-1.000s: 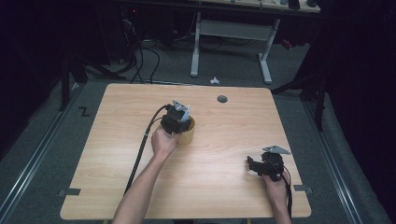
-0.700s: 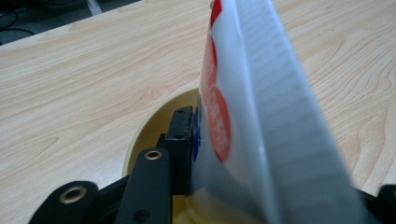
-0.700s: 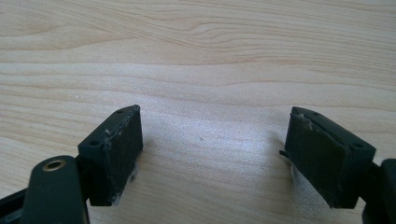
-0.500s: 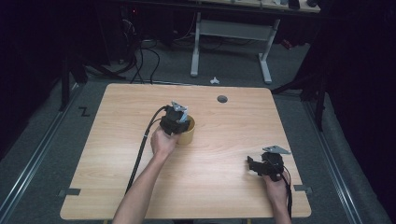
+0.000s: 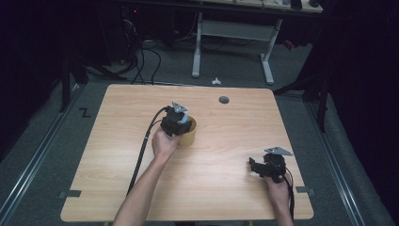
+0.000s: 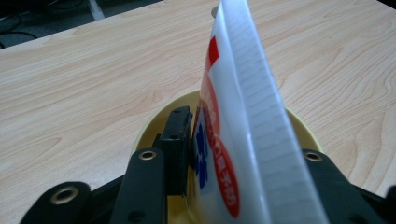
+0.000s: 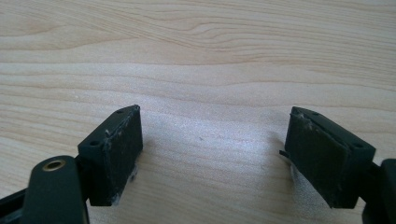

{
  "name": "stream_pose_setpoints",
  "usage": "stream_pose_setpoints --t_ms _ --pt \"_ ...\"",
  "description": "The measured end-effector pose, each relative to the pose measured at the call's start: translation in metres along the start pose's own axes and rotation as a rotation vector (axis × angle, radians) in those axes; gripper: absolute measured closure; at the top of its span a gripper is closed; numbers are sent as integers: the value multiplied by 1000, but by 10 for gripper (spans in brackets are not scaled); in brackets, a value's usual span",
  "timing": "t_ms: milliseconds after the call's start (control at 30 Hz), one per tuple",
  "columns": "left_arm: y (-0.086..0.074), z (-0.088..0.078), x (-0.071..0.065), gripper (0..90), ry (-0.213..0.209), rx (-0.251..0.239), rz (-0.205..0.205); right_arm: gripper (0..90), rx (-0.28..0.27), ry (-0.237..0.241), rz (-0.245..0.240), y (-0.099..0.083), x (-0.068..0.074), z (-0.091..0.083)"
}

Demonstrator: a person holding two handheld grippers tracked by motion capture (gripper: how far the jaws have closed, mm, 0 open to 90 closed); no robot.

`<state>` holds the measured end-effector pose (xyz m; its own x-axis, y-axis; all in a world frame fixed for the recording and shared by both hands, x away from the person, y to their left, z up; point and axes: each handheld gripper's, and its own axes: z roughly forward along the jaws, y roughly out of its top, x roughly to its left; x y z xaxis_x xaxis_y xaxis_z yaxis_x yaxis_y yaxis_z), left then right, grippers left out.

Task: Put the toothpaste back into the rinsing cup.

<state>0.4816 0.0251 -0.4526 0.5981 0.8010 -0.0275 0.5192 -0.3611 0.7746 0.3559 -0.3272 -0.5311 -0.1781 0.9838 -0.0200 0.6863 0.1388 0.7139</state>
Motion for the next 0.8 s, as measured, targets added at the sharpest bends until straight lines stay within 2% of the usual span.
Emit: stream_pose_setpoints --t_ms 133,467,800 --pt "0 -1 1 578 4 1 0 194 0 0 -1 0 0 0" --pt "2 -7 2 425 1 -29 -6 193 0 0 -1 0 0 0" --pt "4 -19 3 339 -29 -57 -15 193 0 -1 1 0 0 0"
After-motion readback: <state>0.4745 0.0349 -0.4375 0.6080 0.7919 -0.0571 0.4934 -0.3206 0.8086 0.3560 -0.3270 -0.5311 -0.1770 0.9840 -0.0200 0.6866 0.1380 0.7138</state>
